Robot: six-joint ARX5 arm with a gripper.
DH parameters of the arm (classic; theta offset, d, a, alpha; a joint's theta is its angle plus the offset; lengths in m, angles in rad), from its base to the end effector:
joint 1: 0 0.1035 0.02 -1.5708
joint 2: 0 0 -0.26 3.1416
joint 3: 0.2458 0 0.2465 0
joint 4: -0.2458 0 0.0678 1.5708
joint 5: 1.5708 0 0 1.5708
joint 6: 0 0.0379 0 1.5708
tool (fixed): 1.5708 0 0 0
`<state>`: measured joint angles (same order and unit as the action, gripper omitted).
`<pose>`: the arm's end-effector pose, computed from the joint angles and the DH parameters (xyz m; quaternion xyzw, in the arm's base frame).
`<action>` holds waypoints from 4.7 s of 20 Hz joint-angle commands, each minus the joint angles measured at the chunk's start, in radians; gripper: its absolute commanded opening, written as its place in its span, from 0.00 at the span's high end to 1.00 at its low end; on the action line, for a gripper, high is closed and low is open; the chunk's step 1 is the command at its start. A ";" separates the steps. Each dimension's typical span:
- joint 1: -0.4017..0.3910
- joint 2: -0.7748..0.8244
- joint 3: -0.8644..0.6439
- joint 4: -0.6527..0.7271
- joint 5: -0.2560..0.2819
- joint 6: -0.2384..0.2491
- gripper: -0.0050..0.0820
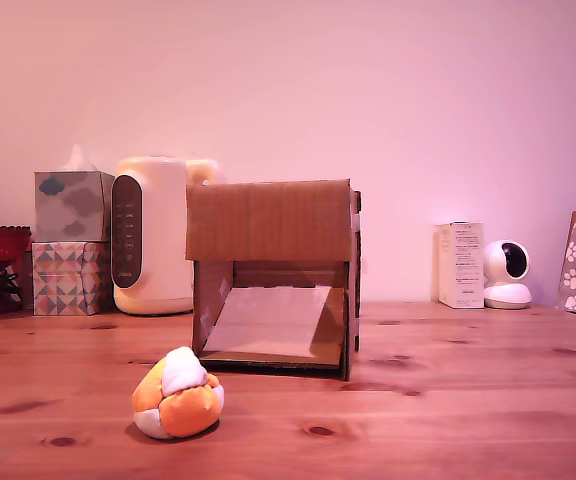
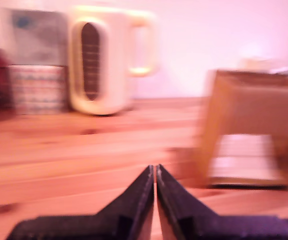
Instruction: Drop the footbag into the cardboard dice tower
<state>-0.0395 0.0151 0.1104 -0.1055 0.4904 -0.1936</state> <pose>0.0928 -0.0215 0.1889 -0.0944 0.0303 -0.2602 0.9605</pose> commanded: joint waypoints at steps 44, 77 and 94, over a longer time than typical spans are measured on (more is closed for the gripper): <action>-0.517 1.572 0.227 0.822 -0.158 0.150 0.07; -0.516 1.122 0.457 0.656 -0.190 0.203 0.90; -0.491 1.662 1.179 0.032 -0.209 0.202 0.89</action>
<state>-0.5343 1.6573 1.2865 -0.0708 0.2817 0.0036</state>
